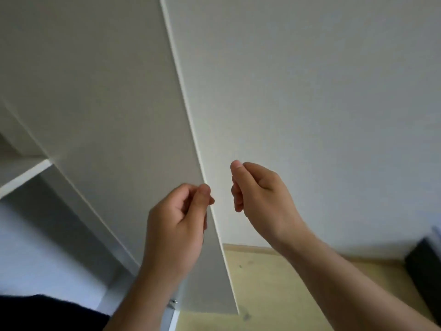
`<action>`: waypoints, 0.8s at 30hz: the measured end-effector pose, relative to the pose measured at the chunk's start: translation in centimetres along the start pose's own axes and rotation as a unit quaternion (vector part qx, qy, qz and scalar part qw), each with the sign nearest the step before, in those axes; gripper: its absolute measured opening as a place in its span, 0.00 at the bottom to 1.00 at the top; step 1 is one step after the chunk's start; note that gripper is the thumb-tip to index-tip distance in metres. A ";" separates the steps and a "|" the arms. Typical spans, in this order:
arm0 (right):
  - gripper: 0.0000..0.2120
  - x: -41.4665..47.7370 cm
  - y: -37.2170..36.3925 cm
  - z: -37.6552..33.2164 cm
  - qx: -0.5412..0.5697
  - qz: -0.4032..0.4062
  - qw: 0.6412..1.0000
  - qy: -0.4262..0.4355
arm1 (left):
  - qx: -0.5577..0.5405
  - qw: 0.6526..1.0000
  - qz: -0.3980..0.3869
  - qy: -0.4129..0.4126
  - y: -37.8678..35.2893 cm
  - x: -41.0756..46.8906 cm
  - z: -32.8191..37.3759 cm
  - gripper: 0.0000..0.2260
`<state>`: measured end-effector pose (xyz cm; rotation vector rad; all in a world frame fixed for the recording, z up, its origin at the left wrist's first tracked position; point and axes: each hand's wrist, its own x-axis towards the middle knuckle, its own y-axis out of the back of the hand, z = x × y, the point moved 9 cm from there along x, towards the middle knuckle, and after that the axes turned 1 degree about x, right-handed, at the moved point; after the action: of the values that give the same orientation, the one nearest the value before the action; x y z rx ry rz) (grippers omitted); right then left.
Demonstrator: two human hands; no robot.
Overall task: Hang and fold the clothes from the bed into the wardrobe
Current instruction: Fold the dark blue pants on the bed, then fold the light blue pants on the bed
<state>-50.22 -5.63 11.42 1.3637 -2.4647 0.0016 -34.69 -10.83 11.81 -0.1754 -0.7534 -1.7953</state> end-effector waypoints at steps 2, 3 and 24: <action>0.23 -1.2 8.0 2.5 -0.011 0.064 0.997 -0.029 | -0.043 0.997 -0.060 -0.010 -7.3 0.1 2.6 0.15; 0.23 -2.0 12.1 3.8 -0.019 0.096 0.994 -0.043 | -0.059 0.994 -0.090 -0.017 -11.2 -0.1 4.1 0.14; 0.25 -27.7 77.7 24.6 -0.091 0.556 0.782 -0.266 | -0.149 0.792 -0.591 -0.031 -84.0 -19.6 29.5 0.16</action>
<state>-107.63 55.65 -7.76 -0.3952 -3.2155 -0.3751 -110.33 36.04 -8.14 0.0734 -0.6415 -3.1313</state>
